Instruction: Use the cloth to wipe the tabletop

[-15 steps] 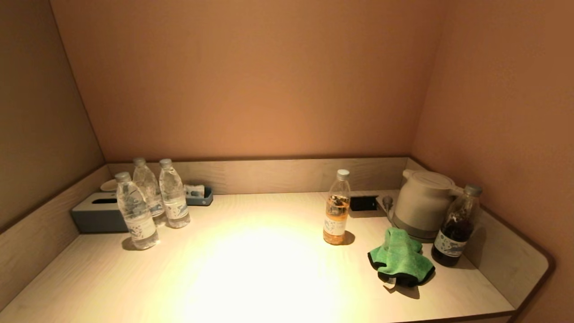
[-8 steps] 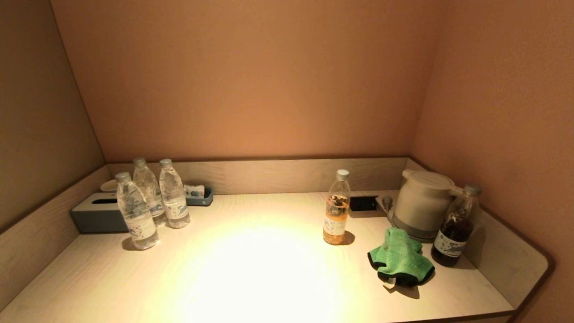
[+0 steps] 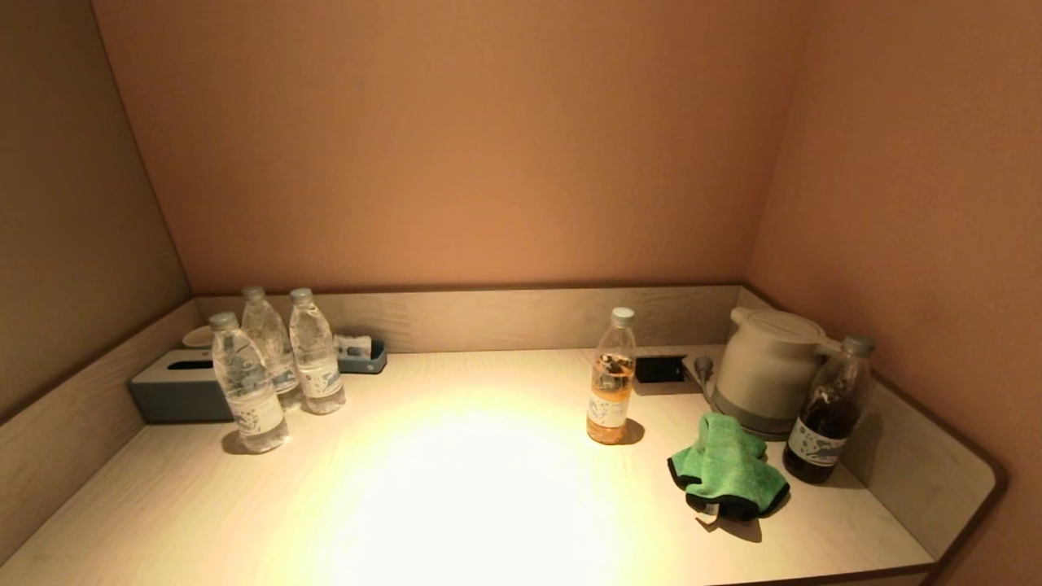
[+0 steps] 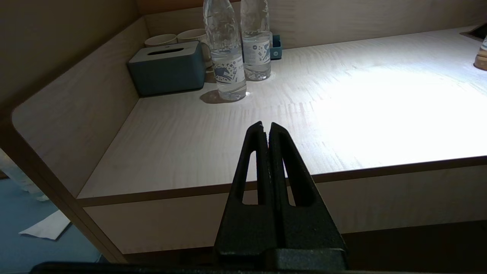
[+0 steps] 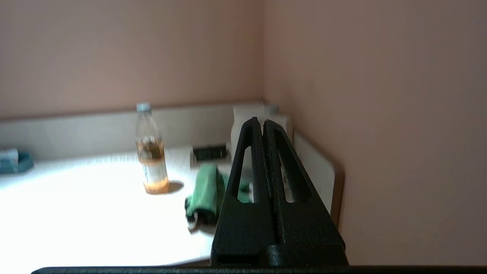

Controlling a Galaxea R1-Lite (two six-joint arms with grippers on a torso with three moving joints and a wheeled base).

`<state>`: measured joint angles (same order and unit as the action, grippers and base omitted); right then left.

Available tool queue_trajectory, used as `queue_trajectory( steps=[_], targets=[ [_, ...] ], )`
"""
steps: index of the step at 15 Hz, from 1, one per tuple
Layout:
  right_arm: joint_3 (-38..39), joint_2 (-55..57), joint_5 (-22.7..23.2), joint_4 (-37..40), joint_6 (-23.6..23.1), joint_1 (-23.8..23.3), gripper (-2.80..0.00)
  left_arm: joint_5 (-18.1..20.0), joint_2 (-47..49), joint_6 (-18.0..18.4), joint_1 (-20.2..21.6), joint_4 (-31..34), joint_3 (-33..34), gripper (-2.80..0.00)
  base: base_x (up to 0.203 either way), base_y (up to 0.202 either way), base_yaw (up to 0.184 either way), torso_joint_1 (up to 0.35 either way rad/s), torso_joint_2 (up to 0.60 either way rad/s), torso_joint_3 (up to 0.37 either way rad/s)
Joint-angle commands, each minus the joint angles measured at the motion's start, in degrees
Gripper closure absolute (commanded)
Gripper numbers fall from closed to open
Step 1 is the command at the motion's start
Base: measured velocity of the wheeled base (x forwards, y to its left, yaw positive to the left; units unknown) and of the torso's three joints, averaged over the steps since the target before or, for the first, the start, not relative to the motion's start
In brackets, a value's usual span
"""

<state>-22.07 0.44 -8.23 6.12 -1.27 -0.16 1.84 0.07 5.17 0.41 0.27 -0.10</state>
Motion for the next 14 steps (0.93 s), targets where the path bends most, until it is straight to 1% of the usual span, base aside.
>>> queue_trajectory(
  steps=[1, 2, 4, 5, 7, 8, 12, 14],
  targets=[
    [5.77, -0.42, 0.11, -11.68, -0.02, -0.02, 0.00, 0.00, 0.01, 0.02, 0.02, 0.00, 0.01, 0.00, 0.000, 0.000, 0.000, 0.000, 0.00, 0.000],
    [9.17, -0.43, 0.60, -16.62, -0.32, -0.02, 0.00, 0.00, 0.01, 0.02, 0.03, 0.00, 0.01, 0.00, 0.000, 0.000, 0.000, 0.000, 0.00, 0.000],
    [13.34, -0.44, 1.85, -21.37, -0.89, -0.02, 0.00, 0.00, 0.01, 0.02, 0.03, 0.00, 0.01, 0.00, 0.000, 0.000, 0.000, 0.000, 0.00, 0.000],
    [13.86, -0.44, 1.98, -21.50, -1.02, -0.02, 0.00, 0.00, 0.01, 0.02, -0.01, 0.00, 0.06, 0.00, 0.000, 0.000, 0.000, 0.000, 0.00, 0.000],
    [18.27, -0.44, 3.30, -21.72, -1.39, -0.02, 0.00, 0.00, 0.01, 0.02, -0.01, 0.00, 0.01, 0.00, 0.000, 0.000, 0.000, 0.000, 0.00, 0.000],
    [19.17, -0.44, 4.01, -21.77, -1.54, -0.02, 0.00, 0.00, 0.01, 0.02, 0.03, 0.00, 0.01, 0.00, 0.000, 0.000, 0.000, 0.000, 0.00, 0.000],
    [21.01, -0.44, 4.10, -21.86, -1.72, -0.02, 0.00, 0.00, 0.01, 0.02, -0.06, 0.00, 0.01, 0.00, 0.000, 0.000, 0.000, 0.000, 0.00, 0.000],
    [22.07, -0.44, 5.06, -21.68, -2.95, -0.02, 0.00, 0.00, 0.01, 0.02, 0.02, 0.00, 0.01, 0.00, 0.000, 0.000, 0.000, 0.000, 0.00, 0.000]
  ],
)
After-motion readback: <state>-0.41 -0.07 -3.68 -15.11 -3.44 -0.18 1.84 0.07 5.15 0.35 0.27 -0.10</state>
